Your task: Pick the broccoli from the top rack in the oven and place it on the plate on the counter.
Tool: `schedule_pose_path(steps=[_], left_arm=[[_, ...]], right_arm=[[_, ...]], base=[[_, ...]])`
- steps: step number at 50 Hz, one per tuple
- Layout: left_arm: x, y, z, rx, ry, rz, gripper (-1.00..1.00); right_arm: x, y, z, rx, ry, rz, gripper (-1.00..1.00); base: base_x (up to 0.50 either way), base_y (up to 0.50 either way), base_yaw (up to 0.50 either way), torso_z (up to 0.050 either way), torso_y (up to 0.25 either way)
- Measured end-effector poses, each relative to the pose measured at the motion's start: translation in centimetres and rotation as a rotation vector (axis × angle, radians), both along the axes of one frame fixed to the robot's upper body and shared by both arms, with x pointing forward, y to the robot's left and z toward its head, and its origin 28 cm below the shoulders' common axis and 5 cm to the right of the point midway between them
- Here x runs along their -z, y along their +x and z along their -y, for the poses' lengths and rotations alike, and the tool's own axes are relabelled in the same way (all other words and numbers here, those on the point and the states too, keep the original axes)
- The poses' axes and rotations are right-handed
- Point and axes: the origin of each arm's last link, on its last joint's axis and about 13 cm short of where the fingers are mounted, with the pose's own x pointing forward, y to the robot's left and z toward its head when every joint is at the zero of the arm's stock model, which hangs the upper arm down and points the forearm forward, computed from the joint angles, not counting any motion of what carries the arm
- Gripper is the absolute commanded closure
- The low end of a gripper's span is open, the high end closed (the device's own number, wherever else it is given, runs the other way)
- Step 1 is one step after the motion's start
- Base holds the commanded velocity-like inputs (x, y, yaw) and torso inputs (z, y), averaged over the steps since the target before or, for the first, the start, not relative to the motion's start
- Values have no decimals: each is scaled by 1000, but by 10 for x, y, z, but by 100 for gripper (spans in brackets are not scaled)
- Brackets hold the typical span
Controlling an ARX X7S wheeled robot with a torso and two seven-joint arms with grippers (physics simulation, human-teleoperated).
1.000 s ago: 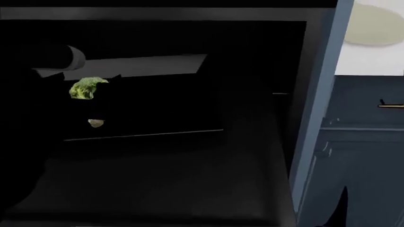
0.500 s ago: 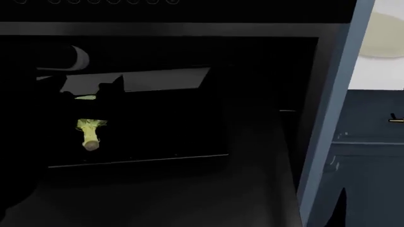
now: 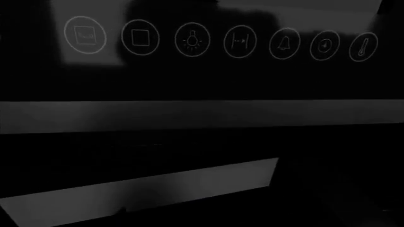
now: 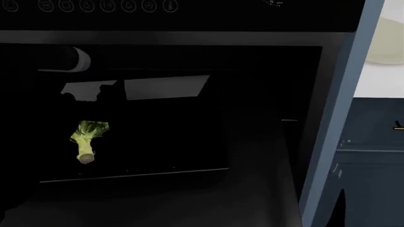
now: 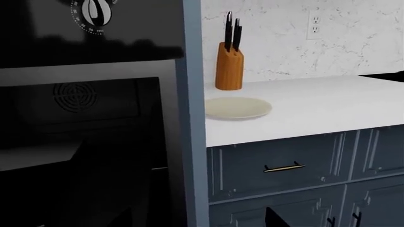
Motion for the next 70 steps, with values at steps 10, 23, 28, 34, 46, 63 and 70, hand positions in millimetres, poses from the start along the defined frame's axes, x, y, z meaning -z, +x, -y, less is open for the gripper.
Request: schedule_pose_path(steps=[10,23,28,34,46,63,70], left_arm=[[0,0,0,1,0,-1,-100],[-1,1,0,-11,10,-28,-100],[-2,3,-1,-31,27,-56,-100],[-4,5,-2,-56,47,-100,-100],[-10,12,-4,-83,99,-212,-100],[-19,11,1,-78,130,-373,-100],[-19,8,2,-106,131,-414,-100]], right_arm=[[1,0,0,0,3,2,-100],[3,-1,0,0,11,-4,-100],[5,-1,1,-1,15,-7,-100],[6,0,1,-2,19,-9,-100],[7,0,1,-4,23,-15,-100],[11,-1,1,-4,35,-23,-100],[14,0,2,-5,43,-27,-100]], base=[[0,0,0,0,0],[0,0,0,0,0],[0,0,0,0,0],[0,0,0,0,0],[0,0,0,0,0],[0,0,0,0,0],[0,0,0,0,0]])
